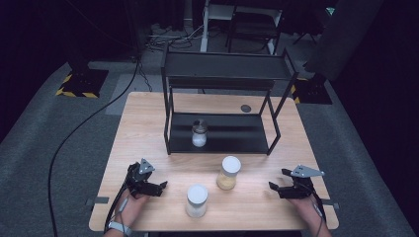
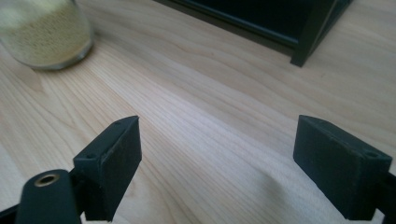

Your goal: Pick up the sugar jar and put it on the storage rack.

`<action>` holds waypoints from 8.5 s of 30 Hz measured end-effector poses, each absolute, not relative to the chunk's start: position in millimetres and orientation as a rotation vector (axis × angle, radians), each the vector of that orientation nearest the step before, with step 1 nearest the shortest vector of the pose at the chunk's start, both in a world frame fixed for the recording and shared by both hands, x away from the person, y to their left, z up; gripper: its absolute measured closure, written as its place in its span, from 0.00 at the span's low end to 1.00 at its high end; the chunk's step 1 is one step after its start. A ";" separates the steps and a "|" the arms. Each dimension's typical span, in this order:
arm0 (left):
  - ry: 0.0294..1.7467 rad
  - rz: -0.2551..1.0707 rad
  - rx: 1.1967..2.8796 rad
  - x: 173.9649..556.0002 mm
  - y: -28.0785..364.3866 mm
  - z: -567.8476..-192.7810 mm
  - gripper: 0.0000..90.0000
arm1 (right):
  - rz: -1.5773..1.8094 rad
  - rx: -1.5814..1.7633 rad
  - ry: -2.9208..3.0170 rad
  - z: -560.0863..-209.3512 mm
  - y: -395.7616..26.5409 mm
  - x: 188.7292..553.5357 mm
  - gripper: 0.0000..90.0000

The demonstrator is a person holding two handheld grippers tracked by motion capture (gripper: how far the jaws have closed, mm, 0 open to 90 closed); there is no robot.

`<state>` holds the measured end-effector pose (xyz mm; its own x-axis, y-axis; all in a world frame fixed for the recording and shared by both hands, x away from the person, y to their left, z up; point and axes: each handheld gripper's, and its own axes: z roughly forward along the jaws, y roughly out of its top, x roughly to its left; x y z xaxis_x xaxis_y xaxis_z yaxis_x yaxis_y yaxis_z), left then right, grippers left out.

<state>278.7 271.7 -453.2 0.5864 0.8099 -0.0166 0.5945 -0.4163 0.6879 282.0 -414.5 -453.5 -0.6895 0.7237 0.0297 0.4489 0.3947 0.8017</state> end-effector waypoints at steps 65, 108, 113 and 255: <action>1.124 0.427 2.151 276.8 271.1 -453.2 0.01 | 1.426 0.530 2.424 -325.3 -292.1 274.8 0.17; 1.126 0.428 2.150 276.5 271.1 -453.1 0.01 | 1.423 0.471 2.516 -343.0 -218.3 251.2 0.17; 1.126 0.428 2.150 276.5 271.1 -453.1 0.01 | 1.418 0.462 2.523 -346.0 -212.9 248.1 0.17; 1.166 0.450 2.120 269.9 270.3 -454.3 0.04 | 1.238 0.780 2.349 -302.1 -222.3 414.2 0.37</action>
<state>269.9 270.3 -454.3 0.5414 0.8406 -0.0180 0.6102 -0.3781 0.6962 414.2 -222.3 -302.1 -0.7773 0.6256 -0.0669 0.2985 0.4603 0.8360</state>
